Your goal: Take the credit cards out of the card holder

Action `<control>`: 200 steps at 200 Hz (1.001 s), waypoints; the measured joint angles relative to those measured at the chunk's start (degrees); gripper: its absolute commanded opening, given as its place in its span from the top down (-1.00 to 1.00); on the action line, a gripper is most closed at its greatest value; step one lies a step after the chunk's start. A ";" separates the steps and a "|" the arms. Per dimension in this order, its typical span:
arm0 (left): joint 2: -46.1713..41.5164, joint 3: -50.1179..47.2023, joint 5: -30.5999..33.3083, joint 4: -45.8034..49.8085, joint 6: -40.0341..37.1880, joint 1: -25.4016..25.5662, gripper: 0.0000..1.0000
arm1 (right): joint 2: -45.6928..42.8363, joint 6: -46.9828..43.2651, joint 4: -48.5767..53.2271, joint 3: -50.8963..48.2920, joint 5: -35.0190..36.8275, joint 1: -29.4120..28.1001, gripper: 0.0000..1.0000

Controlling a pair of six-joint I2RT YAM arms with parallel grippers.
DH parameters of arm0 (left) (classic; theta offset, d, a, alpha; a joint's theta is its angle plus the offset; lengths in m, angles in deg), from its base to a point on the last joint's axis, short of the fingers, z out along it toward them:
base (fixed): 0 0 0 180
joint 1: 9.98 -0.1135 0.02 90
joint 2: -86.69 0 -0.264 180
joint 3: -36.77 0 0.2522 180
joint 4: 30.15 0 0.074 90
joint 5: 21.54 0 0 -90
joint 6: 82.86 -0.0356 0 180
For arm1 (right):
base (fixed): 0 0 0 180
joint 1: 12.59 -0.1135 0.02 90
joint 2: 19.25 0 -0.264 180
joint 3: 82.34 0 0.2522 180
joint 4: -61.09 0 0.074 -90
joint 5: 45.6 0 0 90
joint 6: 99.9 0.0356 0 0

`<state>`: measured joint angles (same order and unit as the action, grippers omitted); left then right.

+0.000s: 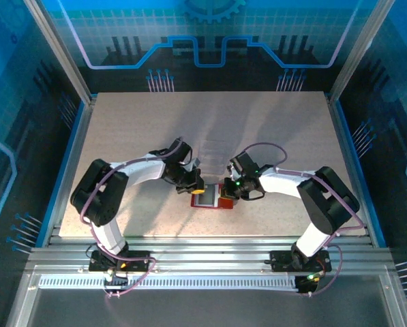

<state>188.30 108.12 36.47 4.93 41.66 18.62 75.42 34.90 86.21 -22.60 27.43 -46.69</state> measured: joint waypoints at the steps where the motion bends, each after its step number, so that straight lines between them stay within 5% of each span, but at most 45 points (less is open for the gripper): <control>1: 0.09 0.00 0.00 -0.02 0.00 0.00 0.93 | -0.04 0.00 0.00 -0.02 0.00 0.00 1.00; 134: 3.10 -0.37 -0.24 -1.25 -0.20 0.00 0.94 | -1.95 6.95 -10.62 -2.23 -7.74 -0.13 0.50; 200: 3.10 -0.59 -0.44 -1.64 -0.17 -0.26 0.95 | 2.67 9.49 -15.76 -2.29 -10.78 -0.13 0.47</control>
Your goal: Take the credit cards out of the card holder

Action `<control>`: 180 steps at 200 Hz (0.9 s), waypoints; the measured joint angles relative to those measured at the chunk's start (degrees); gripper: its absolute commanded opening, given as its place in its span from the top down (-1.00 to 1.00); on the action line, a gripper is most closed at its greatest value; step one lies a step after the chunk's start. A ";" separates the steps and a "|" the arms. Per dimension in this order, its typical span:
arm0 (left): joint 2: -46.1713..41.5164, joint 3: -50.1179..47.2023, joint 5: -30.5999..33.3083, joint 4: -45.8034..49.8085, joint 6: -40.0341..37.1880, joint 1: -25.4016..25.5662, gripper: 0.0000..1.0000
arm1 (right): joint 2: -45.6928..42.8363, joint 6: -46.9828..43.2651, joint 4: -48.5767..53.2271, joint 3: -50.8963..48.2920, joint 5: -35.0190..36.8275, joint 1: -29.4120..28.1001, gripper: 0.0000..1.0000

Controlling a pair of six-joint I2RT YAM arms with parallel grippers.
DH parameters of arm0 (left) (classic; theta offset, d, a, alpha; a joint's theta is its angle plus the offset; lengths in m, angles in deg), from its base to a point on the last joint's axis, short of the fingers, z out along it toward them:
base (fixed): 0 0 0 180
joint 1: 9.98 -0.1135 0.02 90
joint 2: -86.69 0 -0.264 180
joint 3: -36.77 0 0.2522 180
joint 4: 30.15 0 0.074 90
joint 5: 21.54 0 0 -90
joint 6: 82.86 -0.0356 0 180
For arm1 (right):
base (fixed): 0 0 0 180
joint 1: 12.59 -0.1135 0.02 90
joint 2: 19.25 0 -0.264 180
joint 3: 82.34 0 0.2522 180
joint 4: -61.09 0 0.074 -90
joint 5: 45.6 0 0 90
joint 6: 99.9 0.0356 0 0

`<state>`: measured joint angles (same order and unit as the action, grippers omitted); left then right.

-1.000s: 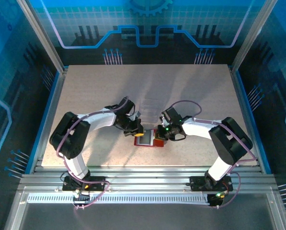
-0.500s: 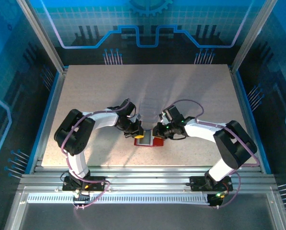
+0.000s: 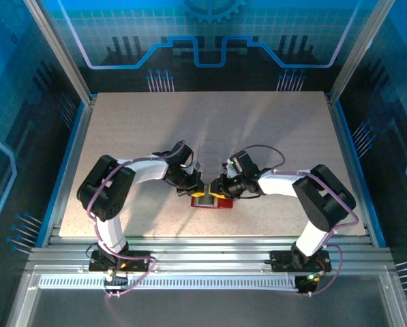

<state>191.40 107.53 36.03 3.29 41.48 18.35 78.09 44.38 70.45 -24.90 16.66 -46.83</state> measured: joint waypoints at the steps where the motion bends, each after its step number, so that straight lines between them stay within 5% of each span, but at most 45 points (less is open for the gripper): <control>1: 0.00 -0.02 0.00 -0.02 -0.02 0.00 0.94 | 0.02 0.02 -0.02 0.00 -0.02 0.00 0.47; 180: -0.09 -0.26 -0.04 -0.44 -0.02 -0.04 0.95 | 1.18 -3.82 9.88 3.23 3.80 -0.72 0.47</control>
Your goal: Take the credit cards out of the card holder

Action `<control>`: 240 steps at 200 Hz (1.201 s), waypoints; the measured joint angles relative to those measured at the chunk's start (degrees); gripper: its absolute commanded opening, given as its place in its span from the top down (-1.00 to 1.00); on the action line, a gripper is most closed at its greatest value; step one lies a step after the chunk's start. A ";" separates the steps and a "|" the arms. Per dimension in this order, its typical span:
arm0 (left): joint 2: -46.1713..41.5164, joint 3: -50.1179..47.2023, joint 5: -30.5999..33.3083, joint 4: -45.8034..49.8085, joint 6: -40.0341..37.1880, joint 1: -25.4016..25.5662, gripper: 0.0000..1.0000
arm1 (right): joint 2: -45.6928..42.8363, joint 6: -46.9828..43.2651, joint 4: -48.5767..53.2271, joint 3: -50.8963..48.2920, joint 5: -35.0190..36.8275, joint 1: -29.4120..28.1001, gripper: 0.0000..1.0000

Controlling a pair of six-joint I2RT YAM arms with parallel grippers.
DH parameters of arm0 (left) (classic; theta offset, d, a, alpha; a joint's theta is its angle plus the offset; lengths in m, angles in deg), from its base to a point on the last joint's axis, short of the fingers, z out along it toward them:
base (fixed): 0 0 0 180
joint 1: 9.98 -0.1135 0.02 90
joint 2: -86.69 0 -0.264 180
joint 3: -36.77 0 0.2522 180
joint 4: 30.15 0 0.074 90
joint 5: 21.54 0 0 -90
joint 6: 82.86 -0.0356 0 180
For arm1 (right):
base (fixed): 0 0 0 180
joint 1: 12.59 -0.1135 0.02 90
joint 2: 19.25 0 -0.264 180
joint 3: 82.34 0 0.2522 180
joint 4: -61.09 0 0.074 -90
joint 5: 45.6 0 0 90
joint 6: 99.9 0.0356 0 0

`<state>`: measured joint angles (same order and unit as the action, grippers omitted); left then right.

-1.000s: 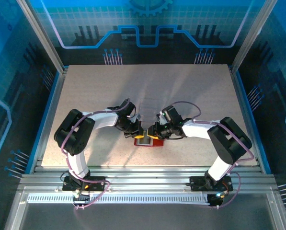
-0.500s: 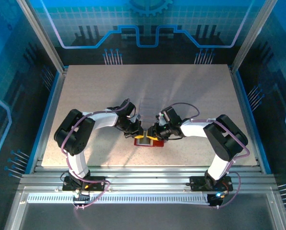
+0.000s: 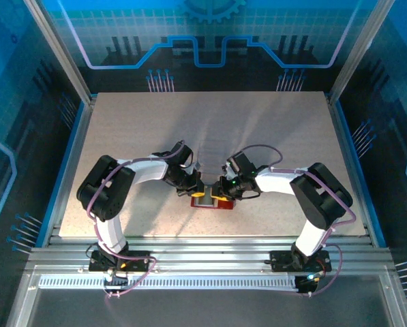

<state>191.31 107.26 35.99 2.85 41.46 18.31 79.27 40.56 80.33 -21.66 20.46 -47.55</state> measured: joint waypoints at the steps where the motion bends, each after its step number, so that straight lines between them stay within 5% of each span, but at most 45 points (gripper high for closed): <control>1: 0.00 0.00 -0.02 0.00 0.02 0.00 0.95 | -0.04 -0.07 0.11 0.04 0.13 -0.02 0.47; 240: -0.44 -0.39 -0.11 0.04 0.00 -0.28 0.91 | 1.42 -0.79 1.27 2.71 -0.66 -0.74 0.54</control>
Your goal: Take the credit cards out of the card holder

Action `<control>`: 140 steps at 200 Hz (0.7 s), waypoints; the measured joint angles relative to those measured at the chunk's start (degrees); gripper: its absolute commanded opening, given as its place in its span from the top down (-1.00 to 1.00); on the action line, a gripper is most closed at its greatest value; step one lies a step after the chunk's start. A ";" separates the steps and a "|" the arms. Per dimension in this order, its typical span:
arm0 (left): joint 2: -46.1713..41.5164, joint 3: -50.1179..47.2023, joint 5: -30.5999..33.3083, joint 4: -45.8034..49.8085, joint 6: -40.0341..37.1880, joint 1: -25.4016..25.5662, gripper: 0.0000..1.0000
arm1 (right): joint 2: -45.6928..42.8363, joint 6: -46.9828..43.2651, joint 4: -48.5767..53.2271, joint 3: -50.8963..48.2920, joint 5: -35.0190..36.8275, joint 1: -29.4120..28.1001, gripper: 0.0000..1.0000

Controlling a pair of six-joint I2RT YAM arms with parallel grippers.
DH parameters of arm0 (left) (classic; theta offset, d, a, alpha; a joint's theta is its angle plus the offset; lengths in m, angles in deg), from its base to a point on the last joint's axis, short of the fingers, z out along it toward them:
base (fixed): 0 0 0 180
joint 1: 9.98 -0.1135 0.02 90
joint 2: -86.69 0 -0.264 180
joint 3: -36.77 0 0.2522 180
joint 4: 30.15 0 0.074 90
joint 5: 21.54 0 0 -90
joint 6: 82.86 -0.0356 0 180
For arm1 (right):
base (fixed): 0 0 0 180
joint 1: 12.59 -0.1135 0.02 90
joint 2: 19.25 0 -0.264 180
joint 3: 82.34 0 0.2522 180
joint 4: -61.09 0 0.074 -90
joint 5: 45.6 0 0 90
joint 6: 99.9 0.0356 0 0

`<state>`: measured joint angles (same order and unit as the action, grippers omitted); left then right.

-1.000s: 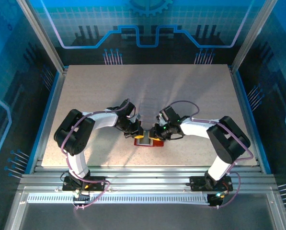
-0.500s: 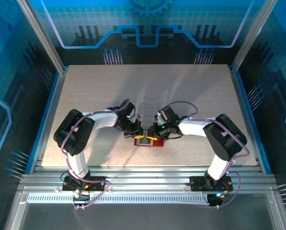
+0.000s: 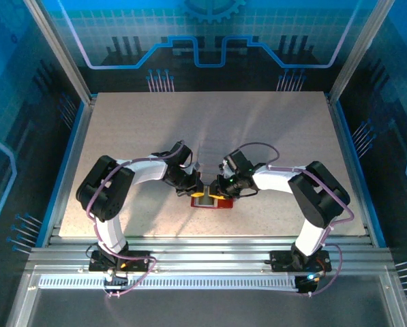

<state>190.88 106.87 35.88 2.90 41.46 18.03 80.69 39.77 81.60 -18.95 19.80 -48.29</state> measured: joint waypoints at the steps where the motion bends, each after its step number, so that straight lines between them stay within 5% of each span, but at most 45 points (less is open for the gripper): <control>1: 0.00 0.00 0.00 0.04 0.00 -0.02 0.91 | 0.00 -0.02 0.09 0.00 0.07 0.00 0.54; 140: -0.59 -0.63 0.22 0.13 -0.02 -0.52 0.91 | -3.98 -1.99 9.62 1.51 5.33 -0.37 0.53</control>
<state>190.29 106.24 36.10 3.03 41.44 17.50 76.71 37.78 91.21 -17.45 25.14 -48.66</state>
